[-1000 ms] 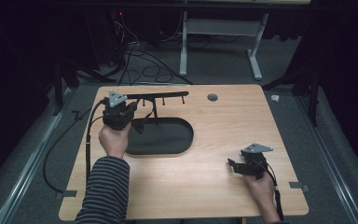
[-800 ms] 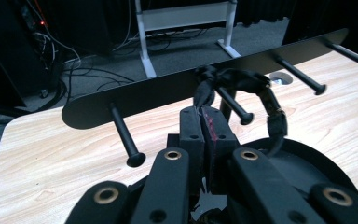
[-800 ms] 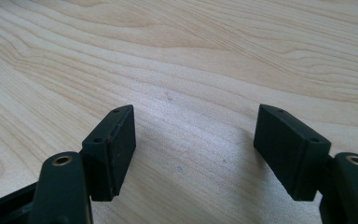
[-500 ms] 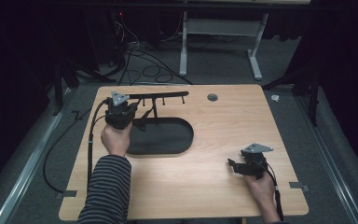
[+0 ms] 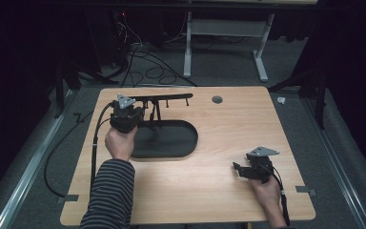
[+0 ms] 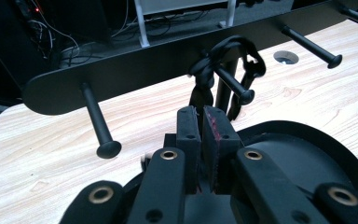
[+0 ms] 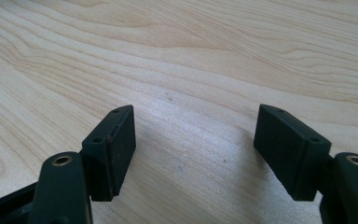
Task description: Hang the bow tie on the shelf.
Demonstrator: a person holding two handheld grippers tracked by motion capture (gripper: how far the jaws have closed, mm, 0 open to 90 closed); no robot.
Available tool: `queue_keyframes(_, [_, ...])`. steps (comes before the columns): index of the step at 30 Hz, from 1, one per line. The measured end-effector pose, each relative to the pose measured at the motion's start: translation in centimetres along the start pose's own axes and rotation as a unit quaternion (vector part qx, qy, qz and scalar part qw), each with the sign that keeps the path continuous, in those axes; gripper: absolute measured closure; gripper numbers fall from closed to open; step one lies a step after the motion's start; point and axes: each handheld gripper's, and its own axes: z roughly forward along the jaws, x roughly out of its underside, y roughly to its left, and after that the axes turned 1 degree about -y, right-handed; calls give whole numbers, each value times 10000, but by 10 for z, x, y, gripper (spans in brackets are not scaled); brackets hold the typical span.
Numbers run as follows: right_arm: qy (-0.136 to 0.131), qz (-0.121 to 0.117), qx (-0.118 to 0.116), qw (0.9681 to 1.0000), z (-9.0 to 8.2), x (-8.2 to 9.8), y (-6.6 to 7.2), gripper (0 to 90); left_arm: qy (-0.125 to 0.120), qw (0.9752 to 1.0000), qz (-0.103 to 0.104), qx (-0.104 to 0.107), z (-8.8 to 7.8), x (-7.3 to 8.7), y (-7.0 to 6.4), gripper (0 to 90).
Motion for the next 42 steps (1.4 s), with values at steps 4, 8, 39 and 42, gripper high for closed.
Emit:
queue_keyframes(4, [-4, -6, -3, 10000, 0, 0, 0, 309, 41, 10000, 19, 26, 1, 1, -1, 847])
queue_keyframes(8, [-4, -6, -3, 10000, 0, 0, 0, 309, 8, 10000, 9, 73, -1, 0, -1, 831])
queue_keyframes(39, [1, -9, 0, 10000, 0, 0, 0, 310, -128, 9992, 22, 383, -33, 12, -5, 705])
queue_keyframes(42, [0, -10, 1, 10000, 0, 0, 0, 310, -135, 9990, -5, 415, -36, 14, -5, 697])
